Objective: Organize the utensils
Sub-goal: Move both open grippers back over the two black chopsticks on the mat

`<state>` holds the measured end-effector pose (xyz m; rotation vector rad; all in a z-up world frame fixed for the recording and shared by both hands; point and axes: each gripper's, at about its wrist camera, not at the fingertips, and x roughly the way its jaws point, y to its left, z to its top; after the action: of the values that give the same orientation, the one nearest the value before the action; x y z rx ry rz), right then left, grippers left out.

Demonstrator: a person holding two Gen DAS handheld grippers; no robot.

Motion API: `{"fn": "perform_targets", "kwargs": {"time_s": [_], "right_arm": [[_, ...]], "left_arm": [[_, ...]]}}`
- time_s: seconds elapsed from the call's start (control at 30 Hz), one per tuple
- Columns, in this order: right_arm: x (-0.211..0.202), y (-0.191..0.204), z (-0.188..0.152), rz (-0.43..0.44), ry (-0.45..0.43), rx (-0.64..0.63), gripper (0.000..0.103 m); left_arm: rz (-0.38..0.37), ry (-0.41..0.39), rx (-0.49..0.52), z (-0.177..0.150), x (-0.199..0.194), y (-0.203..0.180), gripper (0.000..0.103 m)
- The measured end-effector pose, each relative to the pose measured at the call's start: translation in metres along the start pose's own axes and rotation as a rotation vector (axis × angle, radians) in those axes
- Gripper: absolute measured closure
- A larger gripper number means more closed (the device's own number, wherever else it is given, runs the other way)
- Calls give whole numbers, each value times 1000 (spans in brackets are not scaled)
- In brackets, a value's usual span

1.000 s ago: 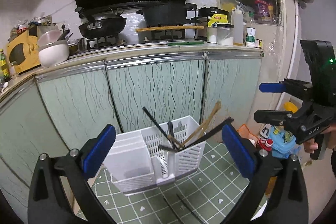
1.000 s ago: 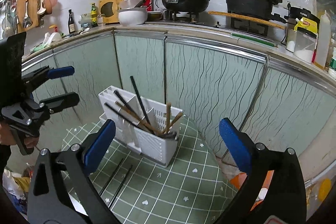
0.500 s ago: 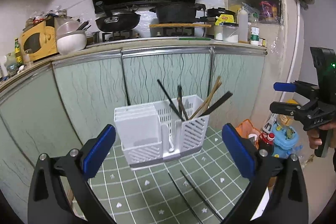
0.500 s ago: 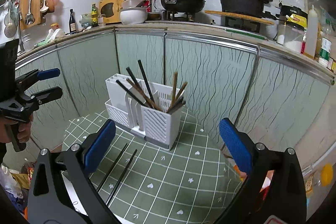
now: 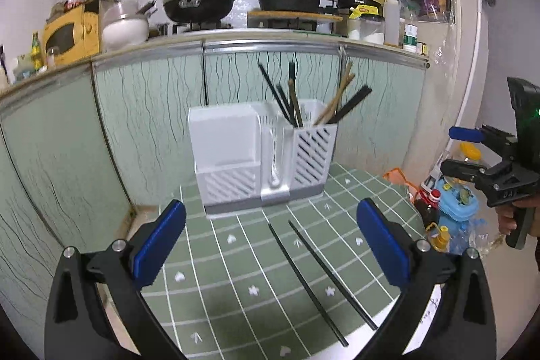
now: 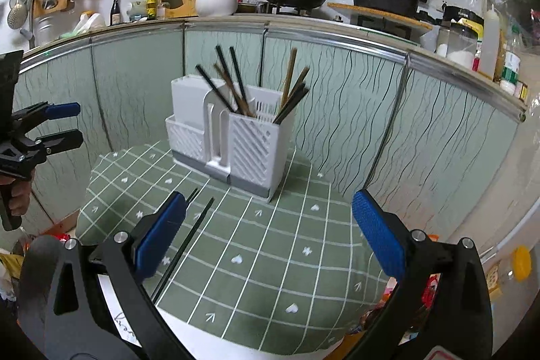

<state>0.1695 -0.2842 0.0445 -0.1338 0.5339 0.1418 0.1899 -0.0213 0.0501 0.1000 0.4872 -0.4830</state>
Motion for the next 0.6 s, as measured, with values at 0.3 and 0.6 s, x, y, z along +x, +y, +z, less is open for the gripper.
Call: {"fn": "perform_targets", "kwargs": {"time_s": [0.3,0.6], "right_arm": [[13,10,-47,10,33,13,9],[24,30,-79,59,36,22,9]], "left_arm": [[-13,72,-44,-58,15,5,4],[-6,117,-56,-105,25,0,4]]}}
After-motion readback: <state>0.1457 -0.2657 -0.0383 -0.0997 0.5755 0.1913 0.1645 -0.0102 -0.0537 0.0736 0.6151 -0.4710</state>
